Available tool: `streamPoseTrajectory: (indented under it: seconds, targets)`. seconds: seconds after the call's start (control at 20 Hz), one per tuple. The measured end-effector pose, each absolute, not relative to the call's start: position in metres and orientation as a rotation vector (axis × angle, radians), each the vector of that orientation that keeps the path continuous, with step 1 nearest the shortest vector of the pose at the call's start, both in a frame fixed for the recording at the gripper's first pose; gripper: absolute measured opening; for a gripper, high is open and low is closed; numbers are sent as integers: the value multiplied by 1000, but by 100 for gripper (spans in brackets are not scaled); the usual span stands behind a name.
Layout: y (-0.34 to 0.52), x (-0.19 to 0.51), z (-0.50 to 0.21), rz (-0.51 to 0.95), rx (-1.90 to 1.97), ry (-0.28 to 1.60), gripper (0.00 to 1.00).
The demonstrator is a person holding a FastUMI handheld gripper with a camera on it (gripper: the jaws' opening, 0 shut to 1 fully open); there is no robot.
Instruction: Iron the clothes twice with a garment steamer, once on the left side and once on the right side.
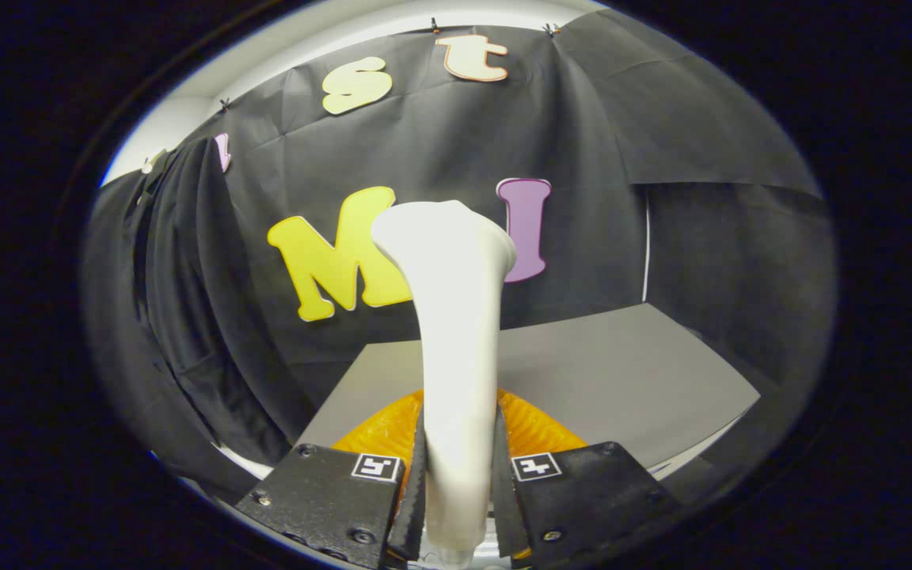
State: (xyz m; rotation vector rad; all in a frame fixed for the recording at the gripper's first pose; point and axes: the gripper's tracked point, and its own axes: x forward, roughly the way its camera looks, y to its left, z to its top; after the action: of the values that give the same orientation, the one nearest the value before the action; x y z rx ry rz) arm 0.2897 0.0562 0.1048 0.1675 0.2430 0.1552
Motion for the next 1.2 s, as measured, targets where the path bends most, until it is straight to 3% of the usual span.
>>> streamPoseTrajectory:
  seconds: [0.55, 1.2]
  targets:
    - [137, 236, 221, 164, 194, -3, 38]
    - [263, 168, 325, 308, 170, -198, 38]
